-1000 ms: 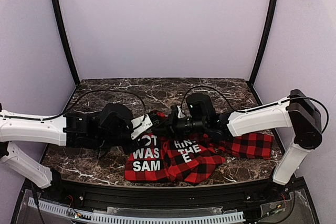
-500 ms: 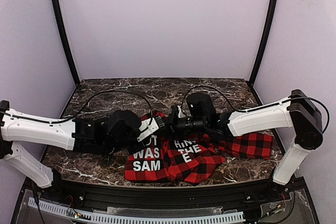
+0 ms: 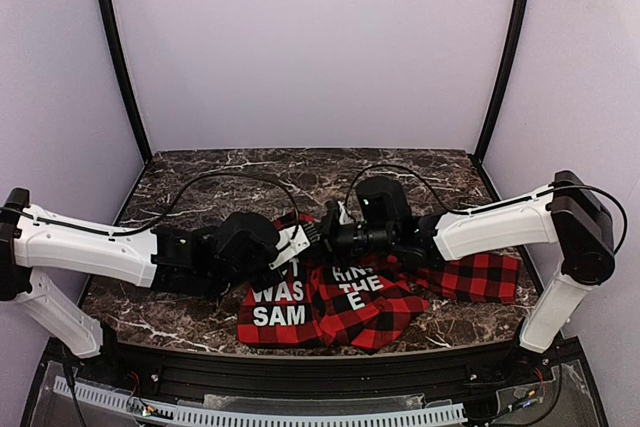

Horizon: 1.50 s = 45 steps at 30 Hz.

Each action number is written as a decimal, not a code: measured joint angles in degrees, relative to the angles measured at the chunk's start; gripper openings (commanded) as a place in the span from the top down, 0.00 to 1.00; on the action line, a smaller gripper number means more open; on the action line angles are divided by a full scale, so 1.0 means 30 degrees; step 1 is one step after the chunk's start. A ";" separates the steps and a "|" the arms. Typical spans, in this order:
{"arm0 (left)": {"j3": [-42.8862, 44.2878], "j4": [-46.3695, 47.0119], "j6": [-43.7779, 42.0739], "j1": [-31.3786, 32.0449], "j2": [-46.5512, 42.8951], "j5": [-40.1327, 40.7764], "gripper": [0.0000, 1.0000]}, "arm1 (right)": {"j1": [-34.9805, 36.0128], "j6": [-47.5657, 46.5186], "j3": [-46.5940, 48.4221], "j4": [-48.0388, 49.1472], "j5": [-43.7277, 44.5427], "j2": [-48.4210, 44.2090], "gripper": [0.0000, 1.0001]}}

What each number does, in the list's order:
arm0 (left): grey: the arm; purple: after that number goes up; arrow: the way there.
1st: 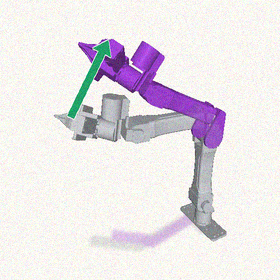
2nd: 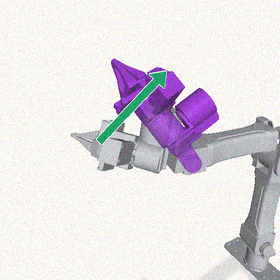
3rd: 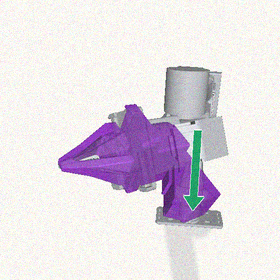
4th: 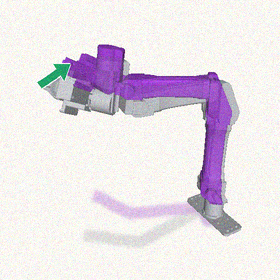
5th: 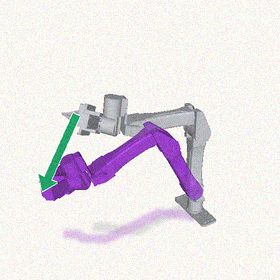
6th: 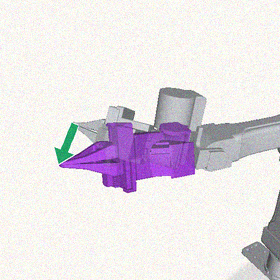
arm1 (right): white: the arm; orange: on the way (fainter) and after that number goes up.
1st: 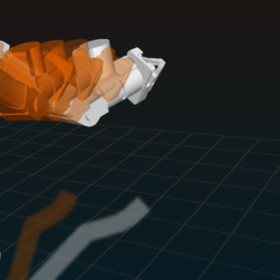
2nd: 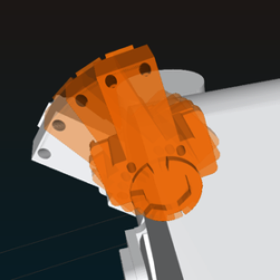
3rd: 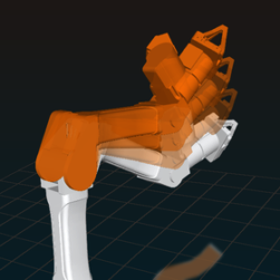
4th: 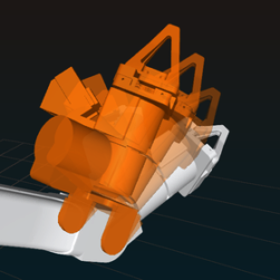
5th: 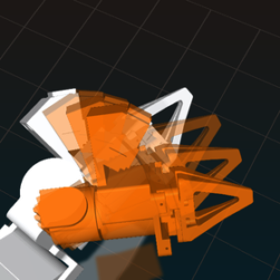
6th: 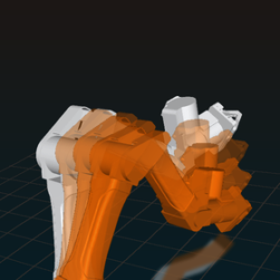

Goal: Remove the brooch from the garment

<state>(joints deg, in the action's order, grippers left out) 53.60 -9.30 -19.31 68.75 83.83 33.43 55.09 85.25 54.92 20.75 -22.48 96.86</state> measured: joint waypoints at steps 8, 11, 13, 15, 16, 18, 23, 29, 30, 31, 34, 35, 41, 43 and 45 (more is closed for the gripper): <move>0.0015 0.0277 -0.0495 0.0197 0.0299 0.0670 0.99 | 0.0000 0.0685 -0.0211 0.0488 0.0000 0.0000 0.80; 0.0015 0.0313 -0.0415 0.0175 0.0306 0.0765 0.99 | 0.0000 0.0619 -0.0466 0.1122 -0.0044 -0.0022 0.61; 0.0015 0.0291 -0.0284 0.0146 0.0306 0.0816 0.99 | 0.0007 0.0495 -0.0714 0.1231 0.0102 -0.0211 0.54; 0.0015 0.0248 -0.0102 0.0117 0.0255 0.0809 0.99 | 0.0015 0.0291 -0.1027 0.0998 0.0474 -0.0641 0.50; 0.0015 0.0219 0.0051 0.0117 0.0189 0.0729 0.99 | 0.0015 0.0117 -0.1217 0.0743 0.0772 -0.1020 0.48; 0.0015 0.0029 0.0379 0.0117 -0.0058 0.0401 0.99 | -0.0007 -0.0270 -0.1574 0.0124 0.1501 -0.2011 0.44; 0.0226 -0.1027 0.1625 -0.0437 -0.0867 -0.1858 0.99 | -0.0036 -0.1370 -0.2353 -0.1698 0.4007 -0.4823 0.36; 0.1457 -0.2834 0.3381 -0.2718 -0.1100 -0.6936 0.99 | -0.0131 -0.4415 -0.5013 -0.2018 0.6433 -0.7898 0.39; 0.1632 -0.3096 0.3585 -0.3031 -0.1100 -0.7708 0.99 | -0.0131 -0.5472 -0.5355 -0.1923 0.6528 -0.8218 0.39; 0.1945 -0.3439 0.3883 -0.3504 -0.1093 -0.8976 0.99 | -0.0131 -0.6652 -0.5544 -0.1814 0.6404 -0.8459 0.39; 0.2659 -0.4306 0.4328 -0.4182 -0.1005 -1.1905 0.99 | -0.0131 -0.9967 -0.5552 -0.1275 0.5413 -0.8881 0.38; 0.2878 -0.4503 0.4437 -0.4291 -0.0933 -1.2619 0.99 | -0.0124 -1.1038 -0.5537 -0.1071 0.4911 -0.9049 0.37; 0.3213 -0.4656 0.5537 -0.5333 -0.0809 -1.7223 0.99 | -0.0015 -1.4389 -0.5544 0.0546 0.1938 -0.9267 0.33; 0.3024 -0.4306 0.6127 -0.5982 -0.0991 -1.8411 0.99 | 0.0117 -1.4586 -0.5603 0.1472 0.1399 -0.9005 0.31; 0.2885 -0.4095 0.6608 -0.6404 -0.1231 -1.9431 0.99 | 0.0430 -1.4761 -0.5661 0.2463 0.0976 -0.8546 0.30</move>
<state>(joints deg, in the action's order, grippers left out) 62.26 -21.58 0.51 49.54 80.14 -24.86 56.38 40.97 37.93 28.14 -19.55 71.22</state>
